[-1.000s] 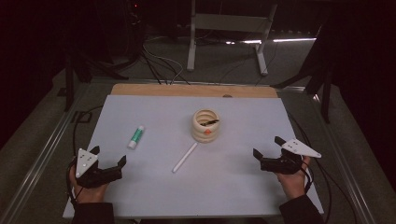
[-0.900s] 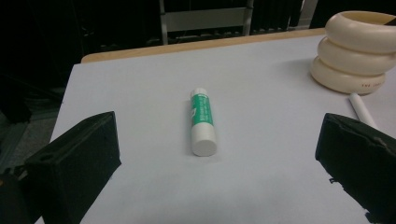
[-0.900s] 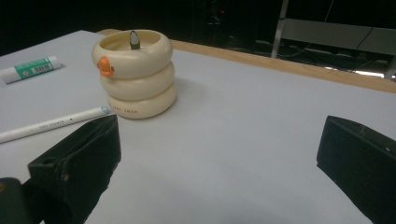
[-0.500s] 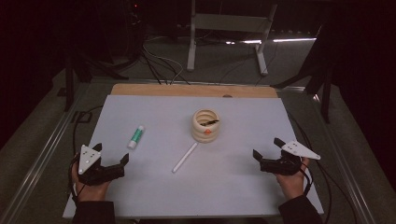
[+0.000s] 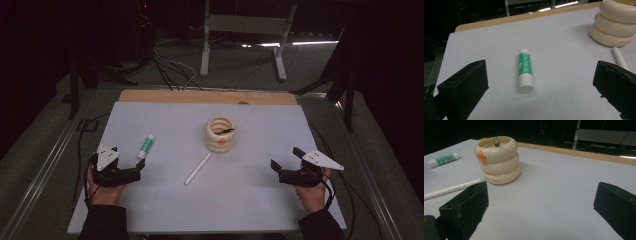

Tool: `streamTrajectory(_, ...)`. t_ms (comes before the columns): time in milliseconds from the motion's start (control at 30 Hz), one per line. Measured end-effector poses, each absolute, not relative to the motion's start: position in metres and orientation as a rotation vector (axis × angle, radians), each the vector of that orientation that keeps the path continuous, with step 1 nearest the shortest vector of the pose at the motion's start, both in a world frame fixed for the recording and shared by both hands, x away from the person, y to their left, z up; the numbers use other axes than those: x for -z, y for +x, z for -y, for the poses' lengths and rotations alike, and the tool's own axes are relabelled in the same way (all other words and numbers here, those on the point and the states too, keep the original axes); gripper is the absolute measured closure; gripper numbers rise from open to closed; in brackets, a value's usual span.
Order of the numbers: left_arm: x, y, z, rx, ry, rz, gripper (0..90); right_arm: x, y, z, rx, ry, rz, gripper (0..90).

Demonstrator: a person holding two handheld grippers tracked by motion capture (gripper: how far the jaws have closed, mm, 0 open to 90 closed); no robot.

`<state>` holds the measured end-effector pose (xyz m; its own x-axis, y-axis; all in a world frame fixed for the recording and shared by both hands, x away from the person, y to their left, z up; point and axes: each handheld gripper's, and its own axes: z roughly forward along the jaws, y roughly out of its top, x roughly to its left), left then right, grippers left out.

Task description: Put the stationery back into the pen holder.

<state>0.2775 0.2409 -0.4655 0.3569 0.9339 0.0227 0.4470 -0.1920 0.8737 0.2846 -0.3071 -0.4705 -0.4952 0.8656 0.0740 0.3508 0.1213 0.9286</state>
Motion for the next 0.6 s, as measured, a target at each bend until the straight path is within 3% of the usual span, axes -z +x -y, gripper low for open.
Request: streamTrajectory(600,0.454,0.309,-0.24,-0.738,1.855,-1.234,0.3,0.469,0.283,0.309,-1.377,1.173,-1.892,0.1)
